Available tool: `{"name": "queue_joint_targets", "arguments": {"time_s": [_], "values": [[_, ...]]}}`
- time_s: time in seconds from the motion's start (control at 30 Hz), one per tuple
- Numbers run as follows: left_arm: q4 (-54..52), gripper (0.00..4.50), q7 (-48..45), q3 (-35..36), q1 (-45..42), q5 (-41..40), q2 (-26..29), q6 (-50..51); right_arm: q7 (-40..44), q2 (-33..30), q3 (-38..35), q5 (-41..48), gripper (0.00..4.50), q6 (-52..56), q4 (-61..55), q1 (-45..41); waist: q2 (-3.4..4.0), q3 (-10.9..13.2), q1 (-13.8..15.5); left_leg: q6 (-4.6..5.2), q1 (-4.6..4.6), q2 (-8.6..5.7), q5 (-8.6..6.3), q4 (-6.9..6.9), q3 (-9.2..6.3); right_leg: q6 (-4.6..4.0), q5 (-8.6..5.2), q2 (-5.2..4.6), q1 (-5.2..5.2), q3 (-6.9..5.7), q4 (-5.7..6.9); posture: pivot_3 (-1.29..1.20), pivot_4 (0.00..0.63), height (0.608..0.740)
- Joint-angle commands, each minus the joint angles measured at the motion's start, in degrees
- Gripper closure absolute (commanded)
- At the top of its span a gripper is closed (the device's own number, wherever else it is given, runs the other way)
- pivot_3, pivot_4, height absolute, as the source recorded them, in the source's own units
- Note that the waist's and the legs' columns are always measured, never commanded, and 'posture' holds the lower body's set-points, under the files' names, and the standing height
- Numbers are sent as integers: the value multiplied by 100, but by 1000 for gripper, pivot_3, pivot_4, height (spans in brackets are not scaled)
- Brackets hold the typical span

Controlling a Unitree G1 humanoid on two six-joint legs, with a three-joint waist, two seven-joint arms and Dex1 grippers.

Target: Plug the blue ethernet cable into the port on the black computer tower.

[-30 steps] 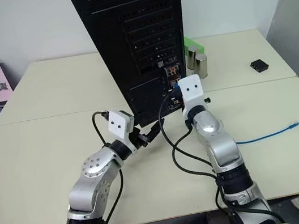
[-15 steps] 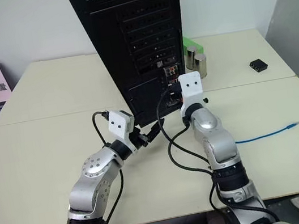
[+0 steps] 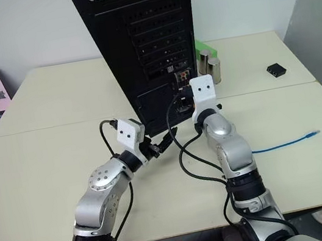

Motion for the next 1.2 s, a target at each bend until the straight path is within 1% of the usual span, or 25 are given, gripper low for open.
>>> {"name": "queue_joint_targets", "arguments": {"time_s": [0.03,0.1,0.17,0.2,0.33,0.4,0.43,0.47,0.57,0.67,0.7,0.73,0.77,0.8,0.93,1.03,1.2], "values": [[-116,1035,22,52,-80,32,-31,-116,66,-23,63,42,4500,-209,-134,-197,0,0,-1,0,0,0,0,0,0,0,0,0,0,0,0,0,150,740],[-118,1035,20,58,-73,30,-28,-119,96,-53,62,52,4500,-226,-186,-134,0,0,-1,0,0,0,0,0,0,0,0,0,0,0,0,0,150,740],[-119,1012,19,72,-71,25,-24,-120,173,-128,82,62,3831,-213,-262,-47,0,0,-1,0,0,0,0,0,0,0,0,0,0,0,0,0,150,740],[-118,1012,19,78,-71,23,-22,-121,214,-164,97,66,3700,-203,-295,-11,0,0,2,0,-1,0,0,0,0,0,0,0,0,0,0,0,150,740],[-79,1012,-3,157,-79,21,47,-134,632,-583,214,107,2719,-18,-785,377,0,0,27,0,-5,-2,-1,-3,-3,0,0,-1,0,-3,-4,0,150,740],[-55,1012,-88,197,-88,4,131,-146,871,-822,270,157,2310,104,-1086,567,0,0,35,-1,-10,-3,-1,-5,-2,0,0,-4,-1,-3,-8,0,150,740],[-51,1012,-158,211,-94,-20,175,-156,973,-932,303,173,2192,139,-1201,627,-1,1,39,-1,-13,-5,-1,-5,-2,1,0,-7,-3,-3,-11,0,150,740],[-54,1012,-216,222,-101,-42,215,-161,1067,-1033,327,205,1954,172,-1308,673,-1,1,40,-1,-15,-6,-2,-5,-2,1,0,-8,-4,-3,-12,0,150,740],[-36,1012,-394,268,-163,-94,422,-24,1387,-1400,308,357,1372,293,-1693,823,-1,1,41,-1,-17,-8,-2,-4,-3,1,0,-10,-7,-4,-10,0,150,740],[-31,1012,-638,326,-222,-62,735,13,1742,-1808,135,549,770,385,-2027,987,-1,2,34,-1,-14,-4,-1,-4,-5,3,-2,-3,-6,-7,-8,0,150,740],[-31,1012,-734,340,-239,-48,848,-22,1840,-1936,61,624,383,408,-2106,1036,-1,2,33,-1,-13,-4,-1,-4,-6,5,-3,-2,-6,-8,-8,0,150,740],[-37,1012,-848,380,-265,-84,965,-31,1950,-2077,-28,705,321,418,-2170,1084,-1,2,34,-1,-13,-4,-1,-4,-5,6,-4,-2,-6,-7,-7,0,150,740],[-43,1012,-929,424,-292,-131,1054,-13,2050,-2206,-108,769,93,430,-2220,1123,-1,2,34,-1,-13,-4,-1,-4,-5,16,-10,-2,-6,-7,-7,0,150,740],[-44,1012,-992,456,-317,-161,1133,16,2147,-2322,-167,829,31,428,-2258,1158,-2,5,36,-1,-14,-4,-1,-4,-4,23,-14,-2,-6,-6,-8,0,150,740],[-112,1012,-1268,514,-413,-263,1454,214,2751,-2885,-466,1279,31,426,-2455,1277,-1,6,40,-1,-16,-7,-2,-4,-2,22,-13,-4,-6,-5,-11,0,150,740],[-174,1012,-1567,549,-414,-377,1666,266,3106,-3159,-753,1690,31,495,-2496,1265,-3,14,40,0,-16,-6,-2,-4,-2,22,-13,-3,-6,-5,-11,0,150,740],[-238,1012,-1949,670,-438,-691,1895,455,3569,-3502,-1008,2309,31,552,-2563,1221,-3,15,42,0,-15,-5,-2,-4,-2,24,-14,-3,-6,-6,-11,0,150,740]]}}
